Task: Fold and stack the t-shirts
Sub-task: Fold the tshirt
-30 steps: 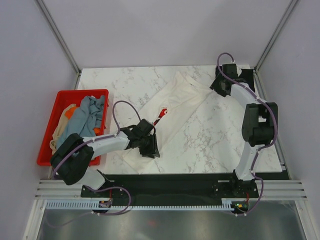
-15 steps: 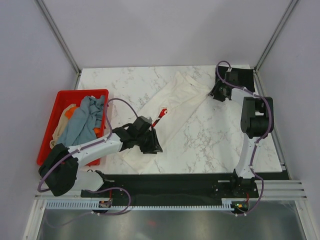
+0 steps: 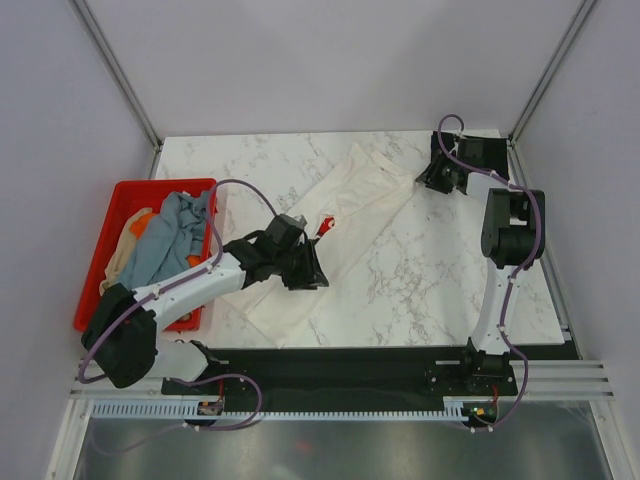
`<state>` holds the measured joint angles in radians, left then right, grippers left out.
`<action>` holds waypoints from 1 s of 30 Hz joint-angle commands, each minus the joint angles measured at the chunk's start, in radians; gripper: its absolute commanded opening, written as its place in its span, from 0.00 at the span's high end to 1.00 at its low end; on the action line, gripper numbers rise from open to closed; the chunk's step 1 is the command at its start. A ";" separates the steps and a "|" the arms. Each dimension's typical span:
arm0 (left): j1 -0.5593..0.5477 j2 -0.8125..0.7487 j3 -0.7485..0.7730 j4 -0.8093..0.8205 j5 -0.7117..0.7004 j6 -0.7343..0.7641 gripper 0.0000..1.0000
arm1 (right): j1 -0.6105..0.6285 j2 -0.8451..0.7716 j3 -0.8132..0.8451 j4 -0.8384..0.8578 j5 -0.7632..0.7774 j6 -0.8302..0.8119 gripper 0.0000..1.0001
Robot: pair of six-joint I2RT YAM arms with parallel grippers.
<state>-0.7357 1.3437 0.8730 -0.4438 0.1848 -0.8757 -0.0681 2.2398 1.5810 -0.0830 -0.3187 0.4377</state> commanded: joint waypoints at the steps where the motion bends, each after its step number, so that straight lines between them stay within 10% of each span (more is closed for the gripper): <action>1: 0.013 0.020 0.052 -0.021 -0.008 0.055 0.57 | 0.005 0.032 0.007 -0.024 -0.020 -0.021 0.53; 12: 0.045 0.021 0.060 -0.032 -0.015 0.081 0.57 | 0.005 0.108 0.126 -0.057 0.023 -0.040 1.00; 22: 0.119 0.029 0.118 -0.053 0.044 0.198 0.56 | 0.005 0.254 0.379 -0.104 0.020 -0.027 0.99; 30: 0.381 0.043 0.102 -0.110 0.220 0.313 0.56 | 0.028 0.048 0.380 -0.259 0.128 0.007 0.57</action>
<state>-0.4698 1.3819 0.9573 -0.5060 0.2966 -0.6685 -0.0547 2.4542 1.9896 -0.2672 -0.2672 0.4355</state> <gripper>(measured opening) 0.441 0.397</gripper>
